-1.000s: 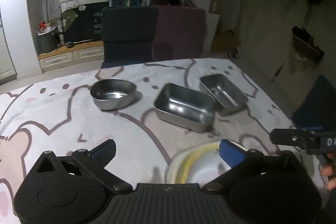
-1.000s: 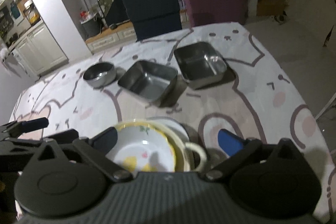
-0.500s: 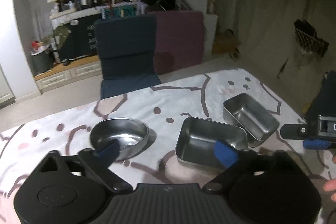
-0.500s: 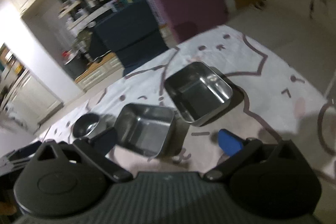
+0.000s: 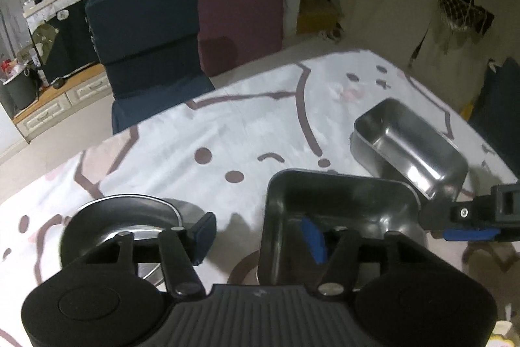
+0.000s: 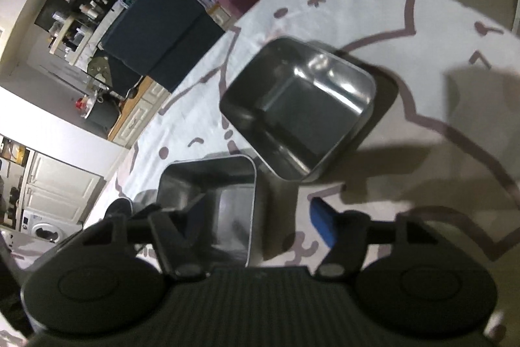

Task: Organize plates and bowls
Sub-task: 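Move both grippers to the larger rectangular steel container, then close both grippers on the rims of the rectangular steel container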

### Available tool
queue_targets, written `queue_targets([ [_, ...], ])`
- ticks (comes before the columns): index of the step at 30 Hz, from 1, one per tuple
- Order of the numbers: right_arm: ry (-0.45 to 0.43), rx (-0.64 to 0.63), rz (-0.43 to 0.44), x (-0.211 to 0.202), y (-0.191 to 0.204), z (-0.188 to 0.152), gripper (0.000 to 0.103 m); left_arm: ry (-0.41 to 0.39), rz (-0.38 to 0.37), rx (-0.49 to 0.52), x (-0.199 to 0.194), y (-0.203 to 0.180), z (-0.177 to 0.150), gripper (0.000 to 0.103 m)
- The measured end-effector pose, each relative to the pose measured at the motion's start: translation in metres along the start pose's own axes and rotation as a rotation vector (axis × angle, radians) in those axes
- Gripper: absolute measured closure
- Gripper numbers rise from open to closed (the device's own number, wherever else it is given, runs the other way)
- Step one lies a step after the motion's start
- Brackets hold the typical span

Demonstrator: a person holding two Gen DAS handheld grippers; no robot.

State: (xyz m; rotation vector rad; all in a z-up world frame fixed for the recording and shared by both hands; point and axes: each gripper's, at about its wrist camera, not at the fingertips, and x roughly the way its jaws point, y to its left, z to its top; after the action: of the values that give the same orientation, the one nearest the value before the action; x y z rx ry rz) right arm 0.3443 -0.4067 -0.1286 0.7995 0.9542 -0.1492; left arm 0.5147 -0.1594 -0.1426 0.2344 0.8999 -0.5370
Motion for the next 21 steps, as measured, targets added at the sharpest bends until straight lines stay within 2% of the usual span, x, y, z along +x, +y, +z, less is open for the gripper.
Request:
queue_targets([
  [3,0.014,-0.024,-0.012,0.006,0.004,-0.002,0.044,0.023,-0.003,-0.009,0.01,0.001,-0.001,0.06],
  [6,0.039,-0.059,-0.022,0.015,0.009,-0.006,0.058,0.046,0.012,-0.011,0.016,0.001,-0.005,0.083],
  [9,0.052,-0.091,-0.047,0.022,0.013,-0.008,0.079,0.049,-0.028,-0.044,0.017,0.005,-0.007,0.096],
  [11,0.053,-0.095,-0.041,0.023,0.013,-0.008,0.087,0.036,-0.036,-0.091,0.013,0.006,-0.008,0.097],
  [16,0.026,-0.181,-0.054,0.017,0.025,-0.012,0.091,-0.023,-0.023,-0.111,-0.015,0.002,-0.008,0.098],
  [21,-0.016,-0.251,-0.016,-0.006,0.037,-0.013,0.094,-0.101,-0.01,-0.139,-0.063,0.004,-0.007,0.098],
])
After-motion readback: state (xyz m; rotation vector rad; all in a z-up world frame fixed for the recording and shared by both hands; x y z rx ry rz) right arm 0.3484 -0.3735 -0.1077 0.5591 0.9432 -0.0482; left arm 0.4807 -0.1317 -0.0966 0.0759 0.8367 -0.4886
